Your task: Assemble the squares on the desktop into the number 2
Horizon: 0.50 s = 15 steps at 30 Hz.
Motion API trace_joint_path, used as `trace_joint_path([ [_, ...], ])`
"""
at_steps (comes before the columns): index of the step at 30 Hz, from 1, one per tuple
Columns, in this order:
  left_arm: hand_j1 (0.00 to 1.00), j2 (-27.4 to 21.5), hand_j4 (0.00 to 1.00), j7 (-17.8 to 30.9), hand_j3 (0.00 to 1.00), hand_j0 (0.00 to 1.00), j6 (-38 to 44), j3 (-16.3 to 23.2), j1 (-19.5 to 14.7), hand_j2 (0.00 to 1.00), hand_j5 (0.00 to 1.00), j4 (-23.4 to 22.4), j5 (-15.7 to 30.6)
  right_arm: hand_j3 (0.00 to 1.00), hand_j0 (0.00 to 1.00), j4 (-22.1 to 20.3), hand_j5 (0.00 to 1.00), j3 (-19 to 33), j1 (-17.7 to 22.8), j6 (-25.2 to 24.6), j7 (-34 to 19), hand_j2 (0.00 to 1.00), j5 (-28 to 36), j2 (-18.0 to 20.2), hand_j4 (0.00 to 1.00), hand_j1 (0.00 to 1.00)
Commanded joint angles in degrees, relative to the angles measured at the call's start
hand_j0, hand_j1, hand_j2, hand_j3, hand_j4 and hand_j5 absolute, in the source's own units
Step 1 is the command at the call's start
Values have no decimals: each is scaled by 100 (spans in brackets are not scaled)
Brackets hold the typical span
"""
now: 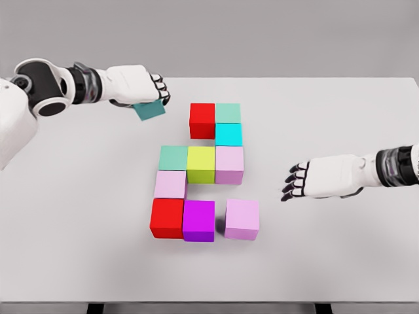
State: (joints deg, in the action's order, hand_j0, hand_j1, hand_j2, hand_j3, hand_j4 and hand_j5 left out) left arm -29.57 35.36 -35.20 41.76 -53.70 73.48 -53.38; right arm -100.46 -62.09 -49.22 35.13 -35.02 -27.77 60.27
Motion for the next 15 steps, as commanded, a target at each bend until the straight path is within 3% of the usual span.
trace_joint_path([
  [1,39,30,39,-36,39,39,20,77,-9,39,39,17,-41,100,100,-9,100,-154,0,-13,2,100,-124,-103,100,100],
  [7,42,188,42,-36,42,42,20,183,-9,42,42,17,-41,100,100,-9,100,-365,-35,-13,2,100,-133,-340,100,100],
  [11,65,206,65,-36,65,65,20,183,-9,65,65,8,-41,100,100,-18,100,-374,-53,-13,2,100,-106,-480,100,100],
  [15,75,206,75,-36,75,75,20,174,-18,75,75,17,-41,100,100,-18,100,-374,-70,-13,2,100,-80,-657,100,100],
])
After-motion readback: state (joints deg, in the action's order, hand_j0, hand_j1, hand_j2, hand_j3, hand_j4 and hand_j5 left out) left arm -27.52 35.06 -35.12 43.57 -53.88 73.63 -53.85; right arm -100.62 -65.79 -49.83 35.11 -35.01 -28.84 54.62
